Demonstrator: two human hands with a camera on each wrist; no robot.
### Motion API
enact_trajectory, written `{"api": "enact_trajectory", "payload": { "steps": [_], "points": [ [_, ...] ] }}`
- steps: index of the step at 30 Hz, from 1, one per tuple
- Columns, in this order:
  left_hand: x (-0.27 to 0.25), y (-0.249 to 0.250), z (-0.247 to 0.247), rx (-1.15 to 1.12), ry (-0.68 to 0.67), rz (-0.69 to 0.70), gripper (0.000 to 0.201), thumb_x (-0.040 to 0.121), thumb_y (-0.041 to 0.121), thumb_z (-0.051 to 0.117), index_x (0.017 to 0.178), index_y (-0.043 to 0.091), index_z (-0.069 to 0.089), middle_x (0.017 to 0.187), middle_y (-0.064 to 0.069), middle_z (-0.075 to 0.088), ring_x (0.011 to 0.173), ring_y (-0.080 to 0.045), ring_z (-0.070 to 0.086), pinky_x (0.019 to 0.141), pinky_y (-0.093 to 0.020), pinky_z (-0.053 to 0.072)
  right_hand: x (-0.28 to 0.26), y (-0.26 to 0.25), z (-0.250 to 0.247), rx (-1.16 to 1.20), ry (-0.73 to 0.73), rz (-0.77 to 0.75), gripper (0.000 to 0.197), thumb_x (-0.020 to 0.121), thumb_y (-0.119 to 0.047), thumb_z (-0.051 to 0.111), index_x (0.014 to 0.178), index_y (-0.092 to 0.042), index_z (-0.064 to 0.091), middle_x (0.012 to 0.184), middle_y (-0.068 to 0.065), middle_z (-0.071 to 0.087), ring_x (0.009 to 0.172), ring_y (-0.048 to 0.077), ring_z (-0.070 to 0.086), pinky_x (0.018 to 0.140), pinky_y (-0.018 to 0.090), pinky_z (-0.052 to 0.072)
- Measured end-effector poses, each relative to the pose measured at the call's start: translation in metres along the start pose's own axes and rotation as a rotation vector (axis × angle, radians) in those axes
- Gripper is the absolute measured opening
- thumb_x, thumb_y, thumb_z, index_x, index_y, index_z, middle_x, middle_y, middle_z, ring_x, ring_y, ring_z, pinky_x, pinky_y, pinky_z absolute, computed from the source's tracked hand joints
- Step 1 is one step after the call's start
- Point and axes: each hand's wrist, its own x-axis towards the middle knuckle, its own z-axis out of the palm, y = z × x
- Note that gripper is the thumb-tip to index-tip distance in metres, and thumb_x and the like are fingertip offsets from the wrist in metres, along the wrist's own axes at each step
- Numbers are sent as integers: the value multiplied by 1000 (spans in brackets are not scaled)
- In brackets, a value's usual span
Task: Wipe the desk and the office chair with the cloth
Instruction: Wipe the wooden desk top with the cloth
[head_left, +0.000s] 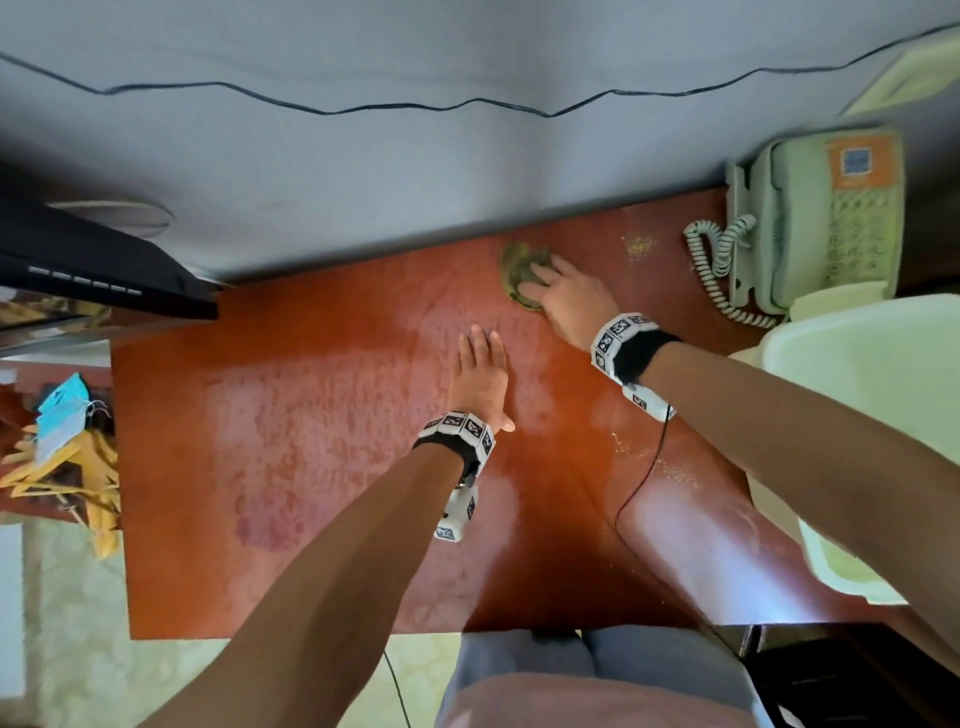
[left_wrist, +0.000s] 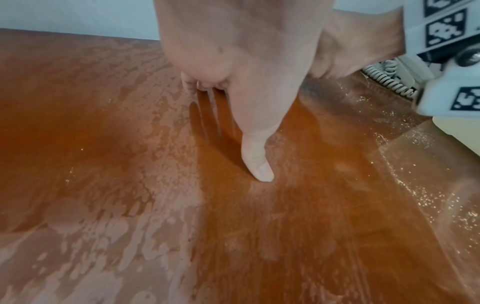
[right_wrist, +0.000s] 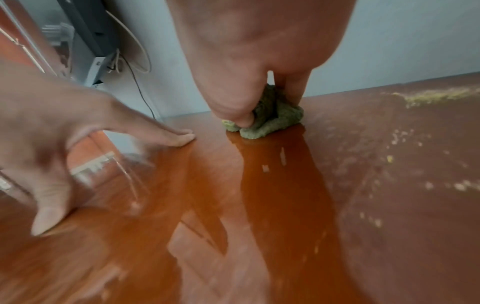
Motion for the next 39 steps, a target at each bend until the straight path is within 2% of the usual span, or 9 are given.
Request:
{"api": "enact_trajectory", "payload": {
  "steps": [7,11,14,18,24,27,30,34,39],
  "points": [
    [0,3,-5,11,-33,-8,148,71,49,90,158,-5,-17,165,-34,-15,155,-49,-6,128,-54,12,-63,-36,10,16,-68,123,55,97,-8,63,148,-22,46,164,8,32,154,37,23,100,51,53],
    [-1,2,-5,20,-24,-4,150,68,52,91,159,-5,-14,166,-33,-13,156,-49,-4,128,-53,13,-126,-68,43,-62,-147,-149,53,97,-15,64,148,-19,49,161,12,38,152,39,28,111,43,46],
    [-1,-4,-3,13,1,5,151,68,57,90,160,-1,-15,167,-29,-14,157,-46,-5,129,-53,11,-163,-79,54,-36,-181,-123,55,100,-12,57,153,-18,42,165,13,32,154,39,23,118,45,37],
    [-7,-12,-1,8,26,18,149,70,65,85,162,6,-16,169,-24,-14,158,-42,-3,129,-52,10,-192,-85,63,31,-250,-23,62,99,-4,56,155,-23,38,167,9,26,156,37,16,117,53,40],
    [-44,-4,21,-51,92,41,136,78,54,85,164,11,-11,170,-20,-15,157,-44,2,129,-52,12,-238,-95,68,-21,-260,-73,70,95,-1,60,156,-25,34,165,7,28,155,36,17,109,51,48],
    [-69,-1,46,-72,110,89,130,81,45,85,164,13,-10,170,-17,-16,158,-42,1,129,-50,13,-263,-109,74,-78,-288,-108,68,100,0,52,159,-23,29,169,8,20,157,36,11,120,47,36],
    [-92,4,73,-51,107,129,128,83,44,84,164,13,-11,171,-16,-16,158,-41,2,129,-49,15,-288,-126,98,-106,-249,-274,59,99,-1,49,155,-17,41,163,17,33,153,44,21,121,54,33],
    [-116,12,103,-43,93,175,124,88,41,81,164,14,-13,171,-12,-17,159,-38,0,129,-48,15,-323,-150,132,-189,-218,-394,46,87,-14,61,131,-25,66,138,8,65,133,34,57,110,40,48],
    [-140,17,126,-46,86,182,120,91,43,77,164,12,-13,171,-11,-18,159,-37,0,129,-49,14,-351,-166,171,-128,-157,-274,45,81,-14,73,124,-25,69,136,6,66,131,35,59,102,40,56]
  ]
}}
